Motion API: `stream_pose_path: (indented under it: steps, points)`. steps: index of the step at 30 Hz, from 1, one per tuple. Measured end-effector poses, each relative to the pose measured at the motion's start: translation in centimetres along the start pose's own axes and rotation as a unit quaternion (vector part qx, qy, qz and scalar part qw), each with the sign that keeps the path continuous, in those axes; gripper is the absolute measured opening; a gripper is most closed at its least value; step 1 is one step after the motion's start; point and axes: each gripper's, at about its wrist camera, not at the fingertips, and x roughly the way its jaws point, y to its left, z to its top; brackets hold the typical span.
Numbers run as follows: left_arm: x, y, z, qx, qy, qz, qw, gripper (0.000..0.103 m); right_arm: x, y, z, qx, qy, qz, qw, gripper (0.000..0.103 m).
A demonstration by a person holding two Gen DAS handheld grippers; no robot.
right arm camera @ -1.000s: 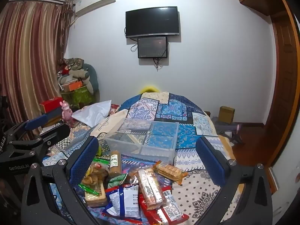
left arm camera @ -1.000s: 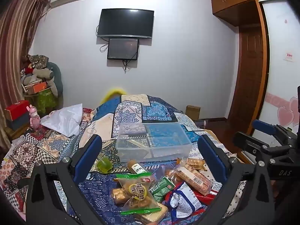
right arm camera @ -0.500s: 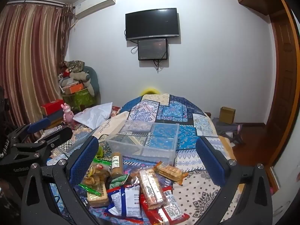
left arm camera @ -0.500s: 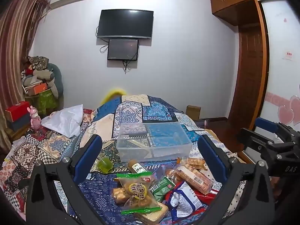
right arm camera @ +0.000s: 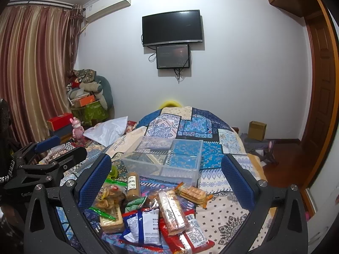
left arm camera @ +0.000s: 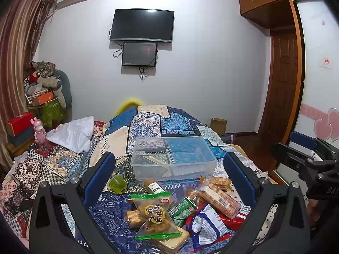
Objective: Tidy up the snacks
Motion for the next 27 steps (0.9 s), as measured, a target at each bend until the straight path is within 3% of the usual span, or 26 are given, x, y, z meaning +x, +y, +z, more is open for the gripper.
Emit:
stream_pose_path:
  steps: [27]
  points:
    - [0.23,-0.02,-0.18,-0.001,0.005,-0.002,1.0000,0.103,-0.09,0.01,-0.40,0.007,0.001,-0.001,1.000,0.103]
